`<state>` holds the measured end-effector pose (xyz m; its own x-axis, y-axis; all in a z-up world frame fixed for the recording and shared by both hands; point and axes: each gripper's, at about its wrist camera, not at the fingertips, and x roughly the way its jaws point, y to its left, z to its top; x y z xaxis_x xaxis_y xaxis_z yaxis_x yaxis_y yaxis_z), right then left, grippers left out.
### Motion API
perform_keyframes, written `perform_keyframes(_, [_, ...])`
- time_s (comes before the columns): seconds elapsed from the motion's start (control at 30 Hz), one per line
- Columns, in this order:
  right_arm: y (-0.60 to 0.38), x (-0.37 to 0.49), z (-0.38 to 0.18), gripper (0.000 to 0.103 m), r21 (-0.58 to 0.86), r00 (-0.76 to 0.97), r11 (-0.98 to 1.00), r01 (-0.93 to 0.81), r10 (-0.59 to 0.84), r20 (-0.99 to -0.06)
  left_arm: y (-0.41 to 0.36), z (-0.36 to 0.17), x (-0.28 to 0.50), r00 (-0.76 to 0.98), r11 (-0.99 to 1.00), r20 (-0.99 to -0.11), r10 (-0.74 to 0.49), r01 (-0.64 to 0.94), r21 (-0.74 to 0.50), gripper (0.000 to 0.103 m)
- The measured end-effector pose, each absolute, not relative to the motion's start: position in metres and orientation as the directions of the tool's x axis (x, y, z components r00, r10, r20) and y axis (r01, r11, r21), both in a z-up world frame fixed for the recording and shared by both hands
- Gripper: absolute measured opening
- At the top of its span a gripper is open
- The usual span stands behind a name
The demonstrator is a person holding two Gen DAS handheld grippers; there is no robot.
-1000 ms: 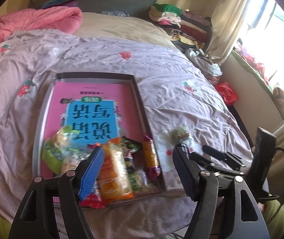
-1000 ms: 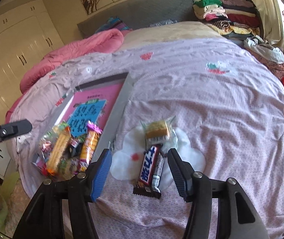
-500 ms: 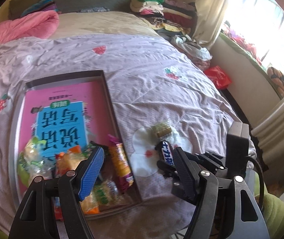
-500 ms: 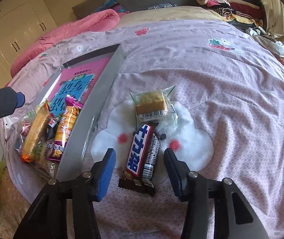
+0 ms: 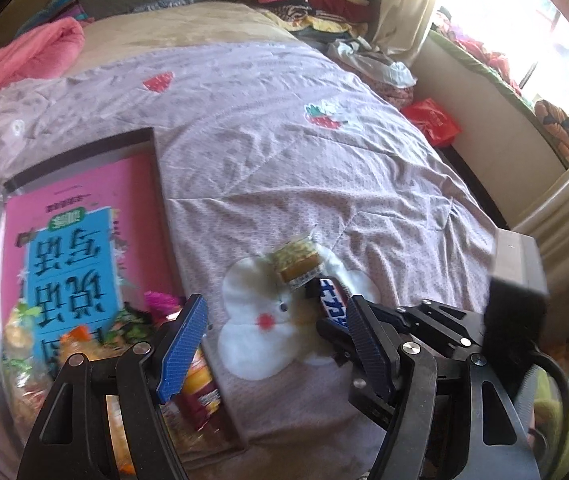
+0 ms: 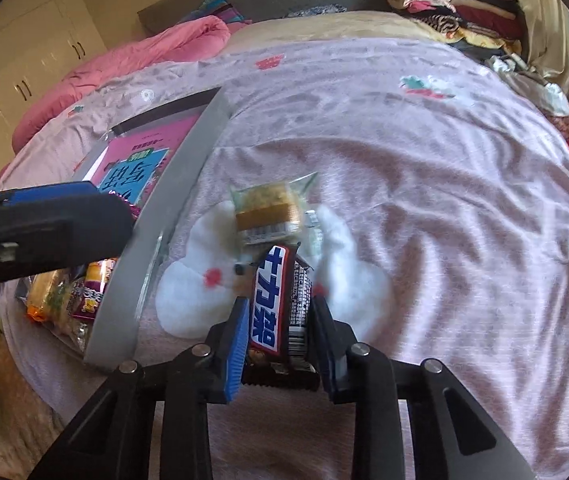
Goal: Organize snacks
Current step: 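Grasp the cake pack with the left tool while the right tool grasps the chocolate bar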
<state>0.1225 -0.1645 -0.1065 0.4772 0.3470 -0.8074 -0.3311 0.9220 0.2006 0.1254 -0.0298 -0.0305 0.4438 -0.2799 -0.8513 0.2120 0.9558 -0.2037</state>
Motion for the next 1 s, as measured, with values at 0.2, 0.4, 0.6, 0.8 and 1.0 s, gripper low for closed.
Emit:
perform_keyframes(0.2, [-0.193, 0.130, -0.104, 0.031, 0.235, 0.494, 0.939, -0.252, 0.334, -0.803, -0.048, -0.051, 0.151, 0.381, 0.948, -0.870, -0.312, 0.183, -0.260, 0.073])
perform_keyframes(0.4, [-0.209, 0.137, -0.105, 0.031, 0.259, 0.504, 0.945, -0.200, 0.326, -0.800, -0.055, -0.073, 0.174, 0.330, 0.947, -0.888, -0.321, 0.106, -0.303, 0.073])
perform_keyframes(0.6, [-0.214, 0.140, -0.107, 0.031, 0.279, 0.502, 0.941, -0.192, 0.338, -0.796, -0.059, -0.093, 0.188, 0.292, 0.950, -0.907, -0.304, 0.022, -0.311, 0.058])
perform_keyframes(0.8, [-0.215, 0.141, -0.108, 0.031, 0.283, 0.503, 0.940, -0.191, 0.341, -0.794, -0.063, -0.095, 0.189, 0.308, 0.957, -0.909, -0.283, 0.022, -0.290, 0.040])
perform_keyframes(1.0, [-0.217, 0.142, -0.106, 0.031, 0.307, 0.511, 0.932, -0.191, 0.362, -0.779, -0.059, -0.084, 0.179, 0.344, 0.956, -0.893, -0.289, 0.057, -0.287, 0.038])
